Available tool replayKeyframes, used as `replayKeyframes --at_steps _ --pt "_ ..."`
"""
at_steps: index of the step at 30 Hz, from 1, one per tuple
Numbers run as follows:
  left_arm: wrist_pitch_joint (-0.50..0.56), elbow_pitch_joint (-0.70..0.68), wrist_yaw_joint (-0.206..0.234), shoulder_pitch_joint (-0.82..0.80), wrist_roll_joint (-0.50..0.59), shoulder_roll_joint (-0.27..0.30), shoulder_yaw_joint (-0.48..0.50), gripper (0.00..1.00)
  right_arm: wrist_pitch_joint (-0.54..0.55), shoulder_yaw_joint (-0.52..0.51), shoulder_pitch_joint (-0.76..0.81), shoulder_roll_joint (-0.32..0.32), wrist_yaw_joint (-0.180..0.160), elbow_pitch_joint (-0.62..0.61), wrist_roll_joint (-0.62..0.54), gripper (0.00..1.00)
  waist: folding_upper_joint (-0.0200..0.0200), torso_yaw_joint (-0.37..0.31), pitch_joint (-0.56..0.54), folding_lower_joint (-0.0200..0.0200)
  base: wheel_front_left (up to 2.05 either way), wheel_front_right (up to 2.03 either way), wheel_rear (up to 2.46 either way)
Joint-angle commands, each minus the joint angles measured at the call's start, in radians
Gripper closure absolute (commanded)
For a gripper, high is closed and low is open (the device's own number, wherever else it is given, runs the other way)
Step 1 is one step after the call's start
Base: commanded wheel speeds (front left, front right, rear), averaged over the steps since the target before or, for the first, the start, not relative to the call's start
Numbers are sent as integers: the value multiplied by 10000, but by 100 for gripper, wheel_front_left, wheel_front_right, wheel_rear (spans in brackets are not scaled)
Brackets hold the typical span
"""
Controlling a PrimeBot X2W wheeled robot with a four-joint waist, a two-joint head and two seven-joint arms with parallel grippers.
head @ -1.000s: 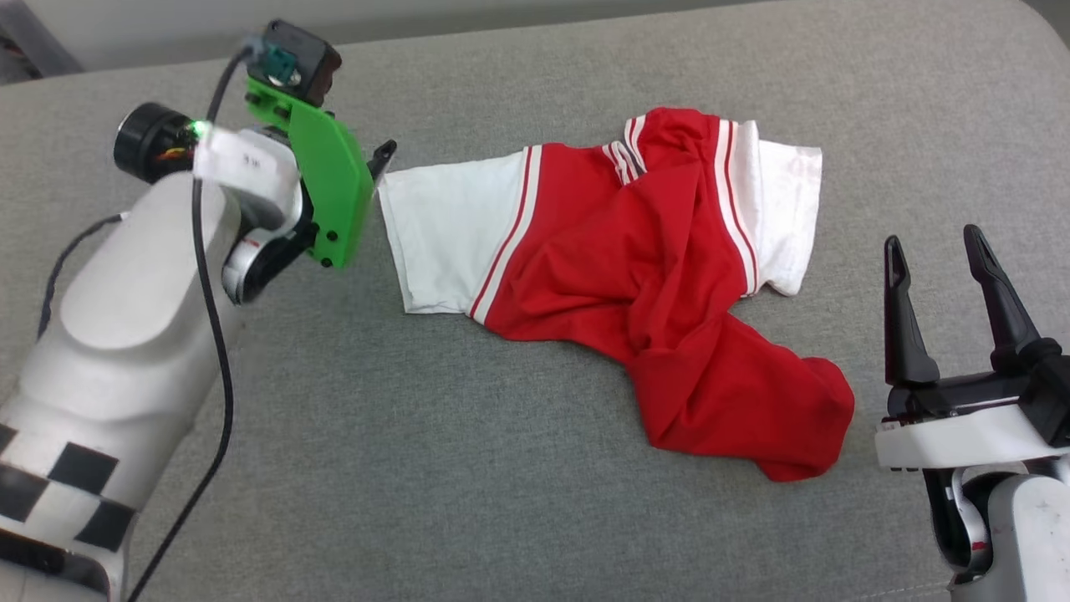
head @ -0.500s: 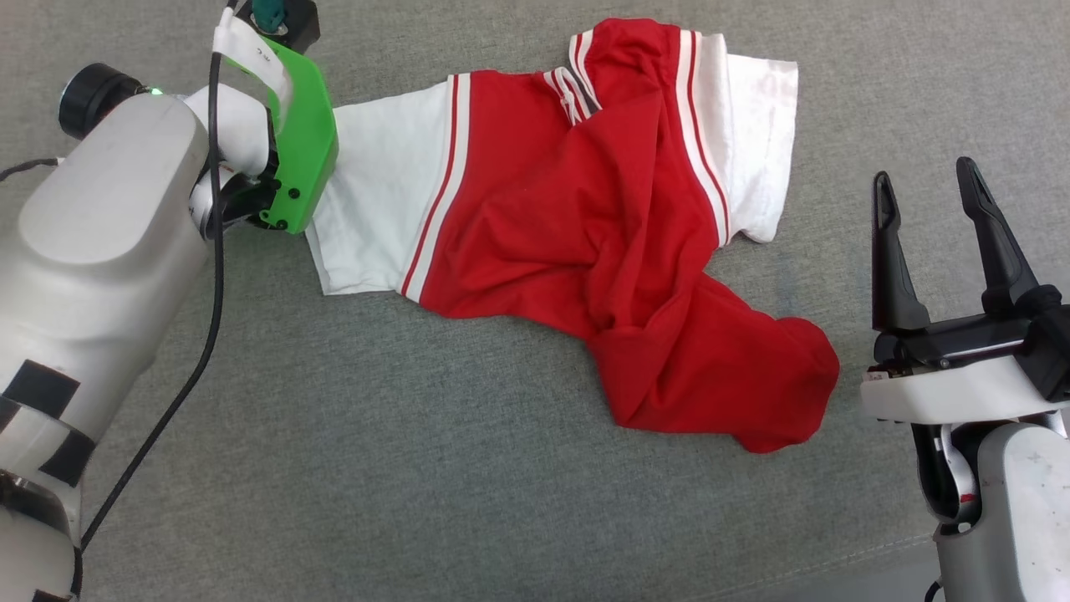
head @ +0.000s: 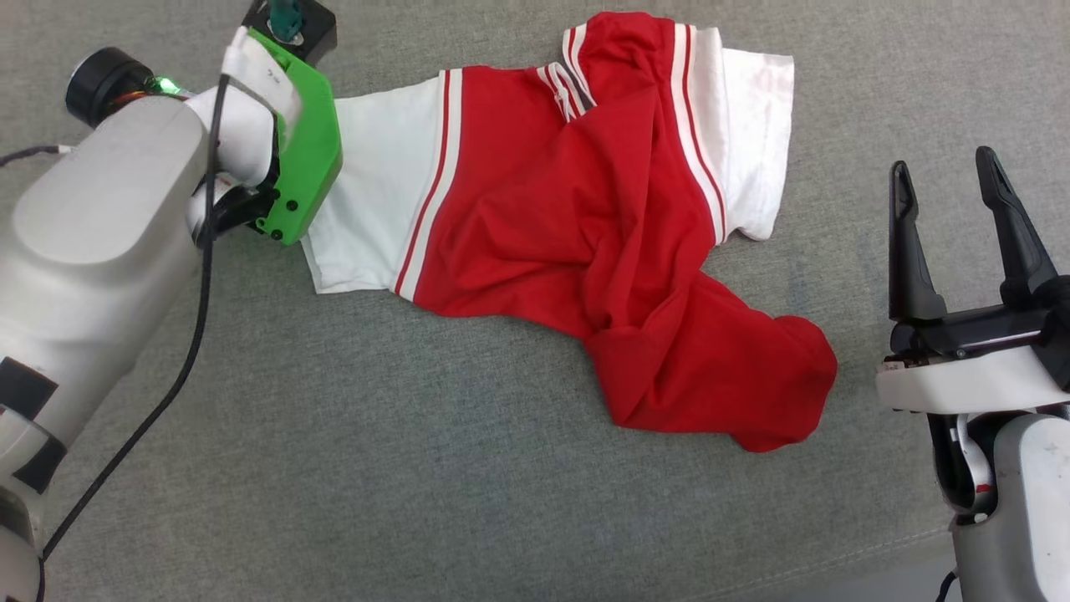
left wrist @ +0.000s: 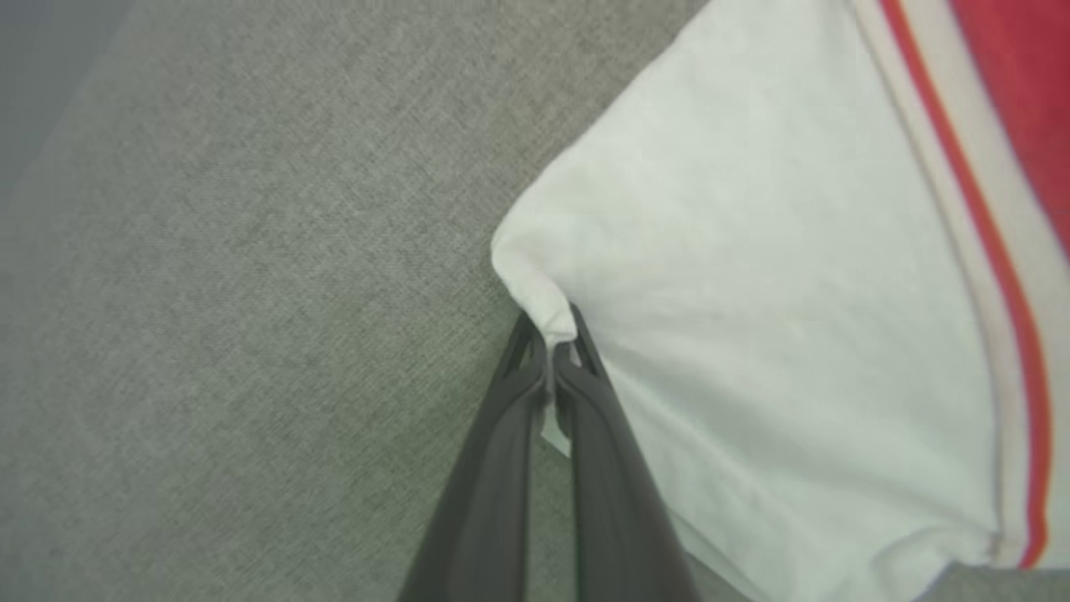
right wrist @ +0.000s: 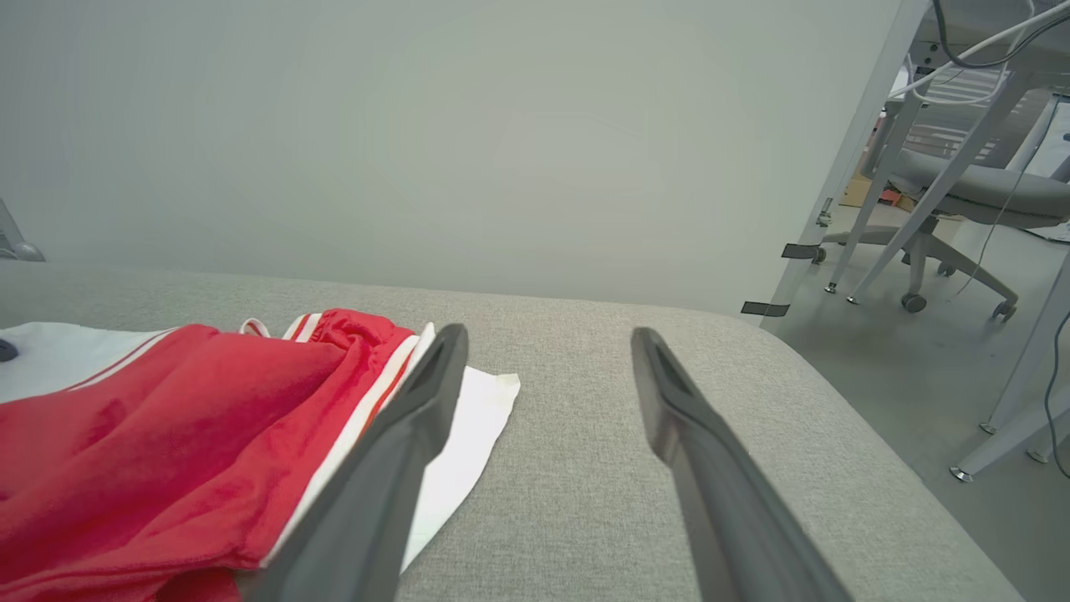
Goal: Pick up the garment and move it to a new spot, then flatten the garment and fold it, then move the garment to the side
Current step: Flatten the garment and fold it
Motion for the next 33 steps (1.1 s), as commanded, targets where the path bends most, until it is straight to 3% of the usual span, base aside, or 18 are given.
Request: replayKeyframes --at_steps 1,8,11,15,23,27,33 --pt "-453 250 -15 470 -207 121 0 100 -20 -9 -184 -126 -6 29 -66 0 -1 200 -319 -1 0 0 0" --pt "-3122 190 -15 257 35 445 172 100 -20 -202 -392 -1311 -6 394 -159 0 -1 863 -1058 -1 0 0 0" --pt "-3827 206 -15 295 167 601 235 100 68 5 -661 -2019 -6 836 -126 0 -1 1194 -1307 -1 0 0 0" --pt "-4365 98 38 484 179 681 307 100 1001 553 -1333 -2982 -6 1274 409 0 -1 1673 -1534 -1 0 0 0" --pt "-4904 -456 344 712 285 887 355 100 4143 2572 -3351 -5265 -6 1606 2662 0 -1 2472 -1468 -1 0 0 0" --pt "-5057 -787 516 760 318 912 378 100 6602 4092 -4507 -6375 -6 1994 4330 0 -1 2777 -1277 -1 0 0 0" --pt "-5200 -1193 745 667 384 791 409 100 9566 5581 -5810 -7313 -6 2676 6513 0 -1 3122 -862 -1 0 0 0"
